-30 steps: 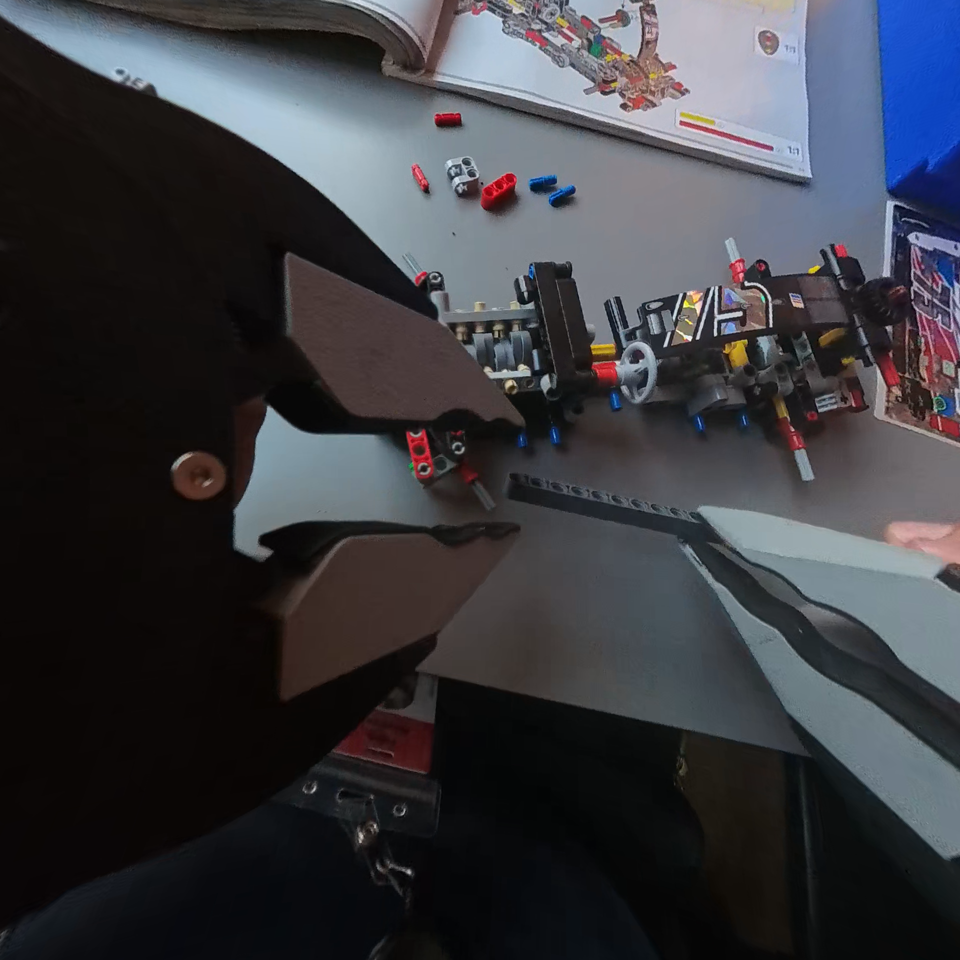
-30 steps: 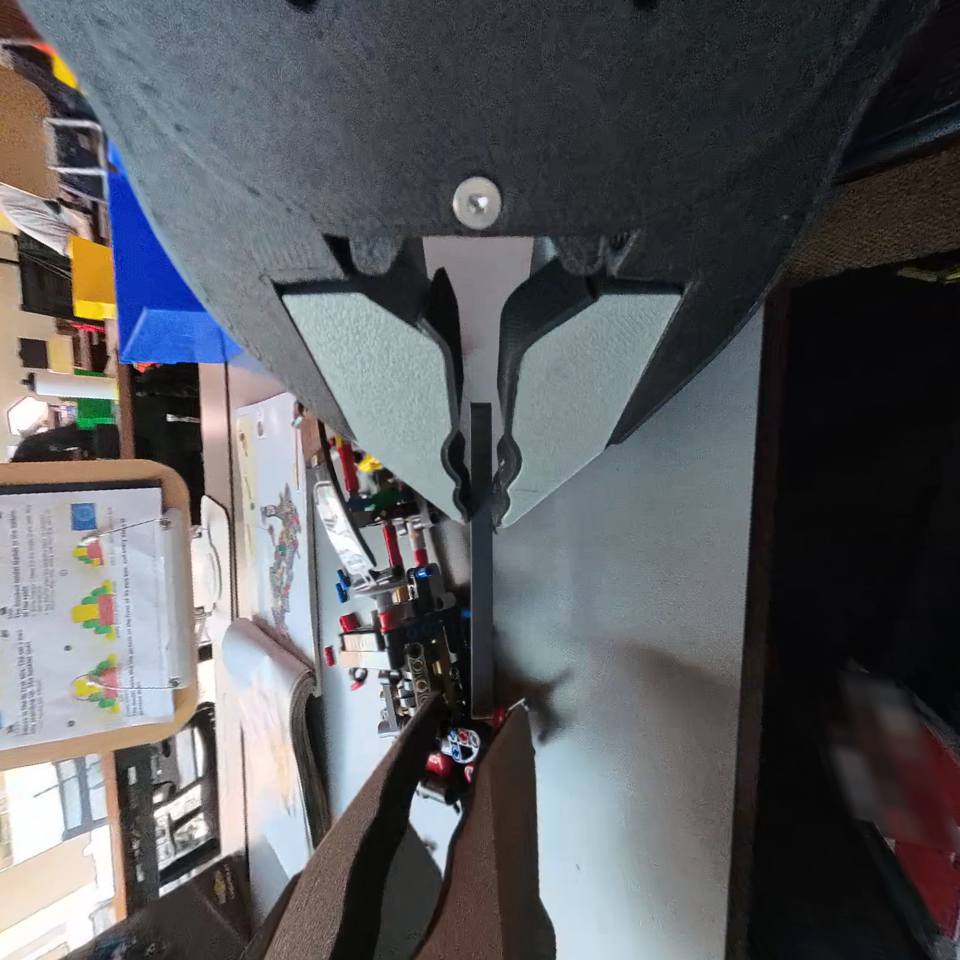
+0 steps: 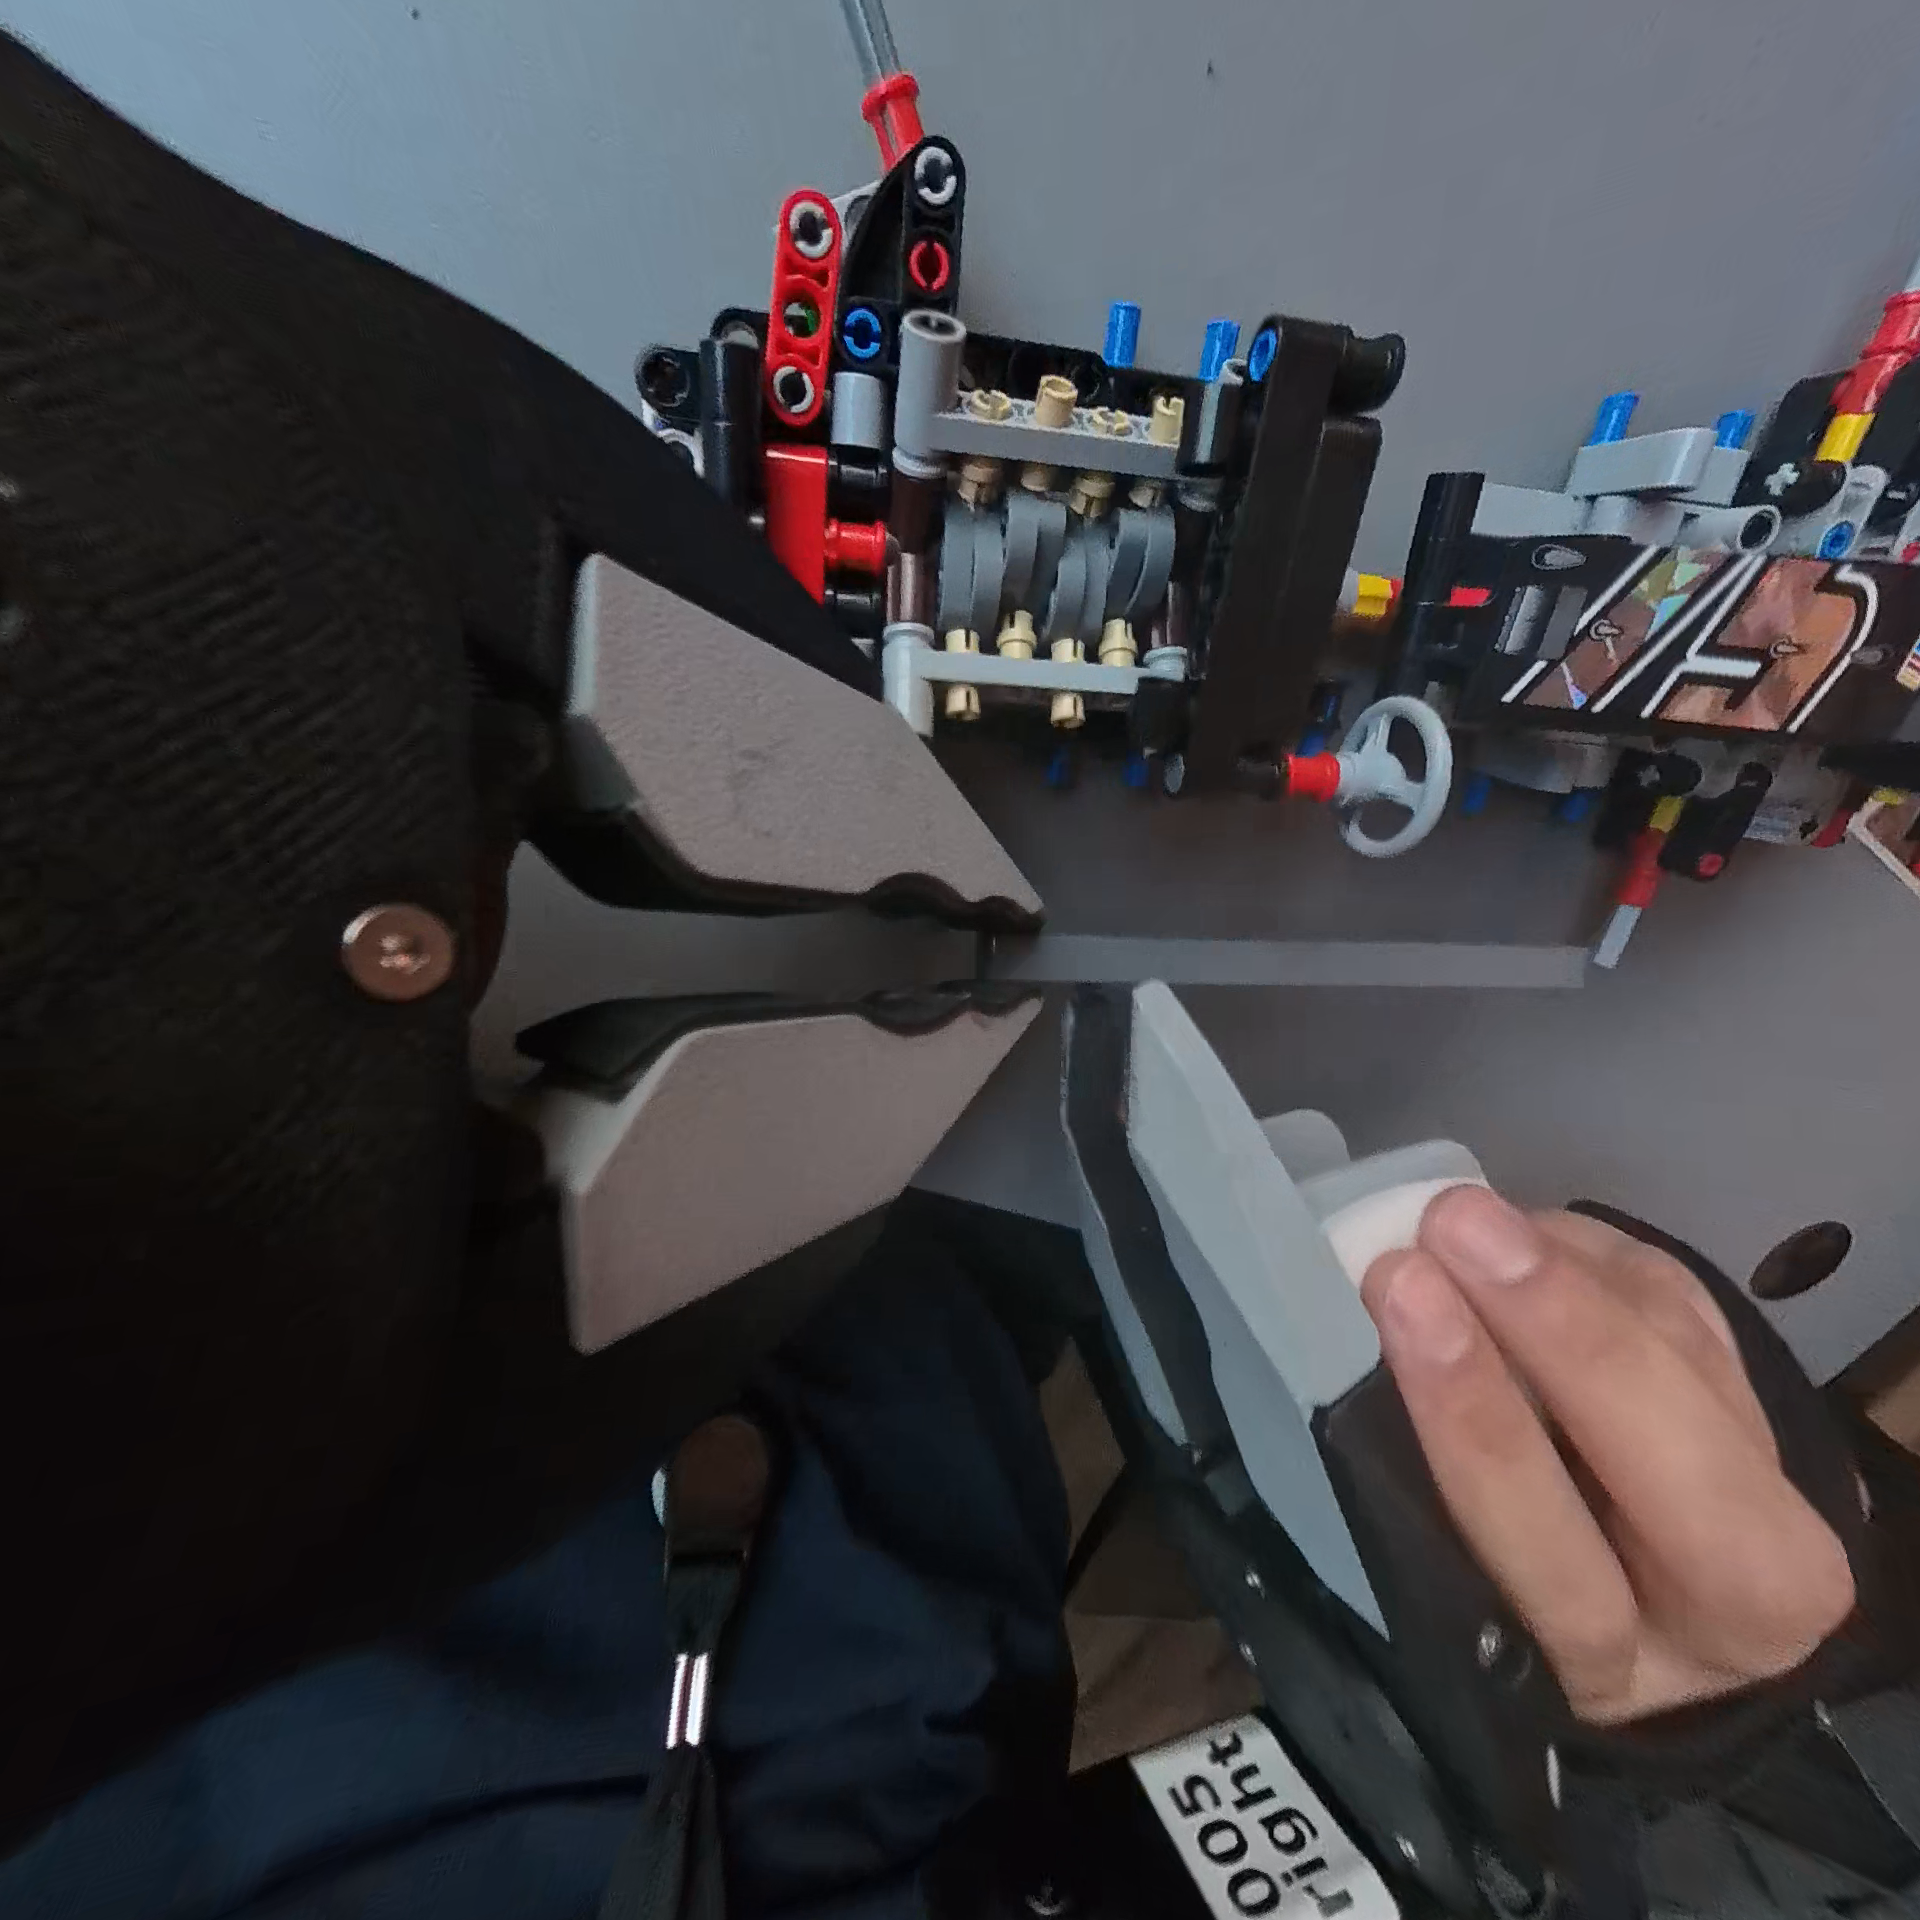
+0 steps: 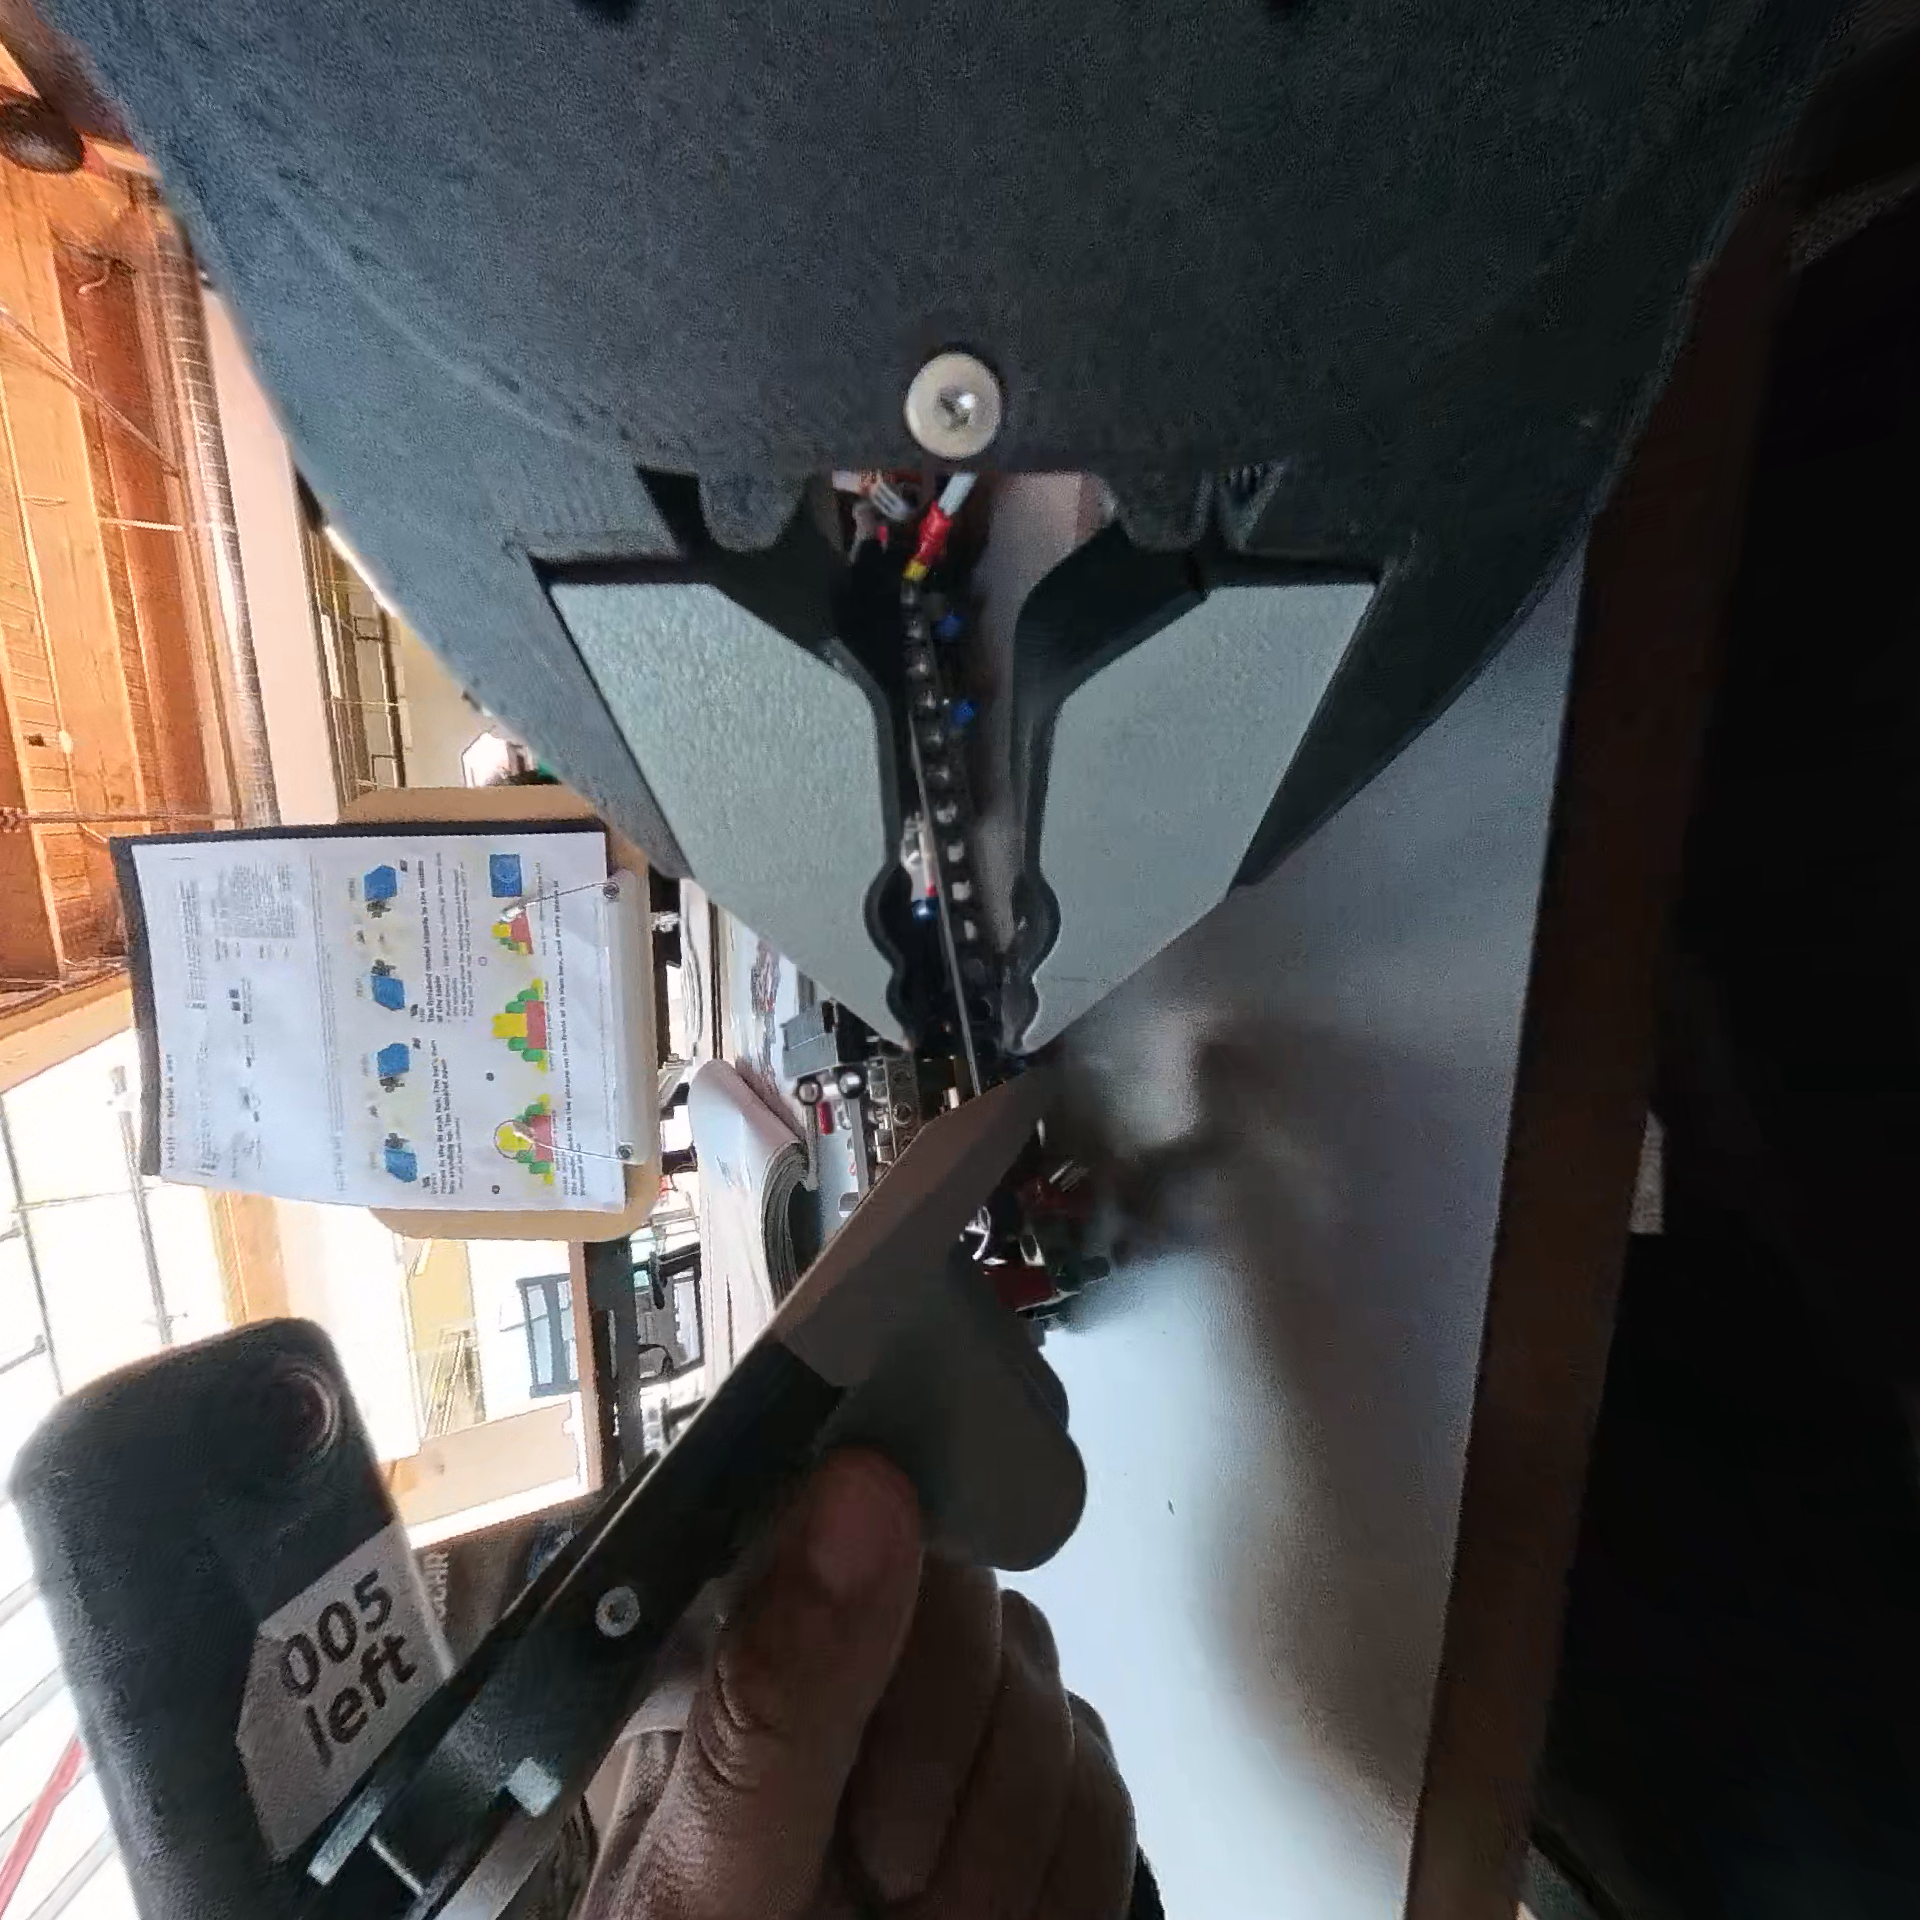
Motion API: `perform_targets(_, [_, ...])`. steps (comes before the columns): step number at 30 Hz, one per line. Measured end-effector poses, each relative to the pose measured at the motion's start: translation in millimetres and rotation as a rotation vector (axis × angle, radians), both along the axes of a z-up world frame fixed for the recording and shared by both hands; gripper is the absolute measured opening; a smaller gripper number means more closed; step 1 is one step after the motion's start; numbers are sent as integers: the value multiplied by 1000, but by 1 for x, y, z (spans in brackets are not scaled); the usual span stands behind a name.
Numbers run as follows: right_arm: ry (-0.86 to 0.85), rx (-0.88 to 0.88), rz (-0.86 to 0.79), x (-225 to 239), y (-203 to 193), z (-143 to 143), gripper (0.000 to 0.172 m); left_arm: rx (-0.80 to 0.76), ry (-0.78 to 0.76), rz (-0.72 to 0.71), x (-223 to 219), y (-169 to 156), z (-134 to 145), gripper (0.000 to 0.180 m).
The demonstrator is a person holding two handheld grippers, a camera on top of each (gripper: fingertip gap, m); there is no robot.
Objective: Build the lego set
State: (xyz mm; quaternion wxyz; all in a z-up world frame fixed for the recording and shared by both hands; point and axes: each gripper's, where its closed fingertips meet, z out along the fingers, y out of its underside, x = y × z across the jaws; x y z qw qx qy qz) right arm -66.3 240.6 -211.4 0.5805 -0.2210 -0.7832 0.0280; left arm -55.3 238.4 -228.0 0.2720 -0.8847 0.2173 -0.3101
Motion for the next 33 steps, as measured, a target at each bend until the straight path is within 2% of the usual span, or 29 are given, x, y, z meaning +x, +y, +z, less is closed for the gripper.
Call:
perform_targets(15, [-62,43,28,-1,-1,-8,5,-4,41,-55,1,-4,5,7])
perform_targets(19, [-104,75,-9,3,16,-22,4,113,140,12,-38,5,26,26])
perform_targets(21, [-111,102,-8,2,21,-24,4,169,293,73,-70,18,26,45])
perform_targets(23, [-116,98,-6,-2,22,-26,4,139,339,30,-72,18,23,66])
perform_targets(25, [-111,104,0,-7,22,-25,4,150,362,-17,-62,19,21,66])
perform_targets(29, [-102,100,-10,-12,24,-27,4,170,522,-26,-62,23,4,71])
perform_targets(33, [-97,124,-4,-13,24,-29,4,151,514,-49,-61,23,-4,75])
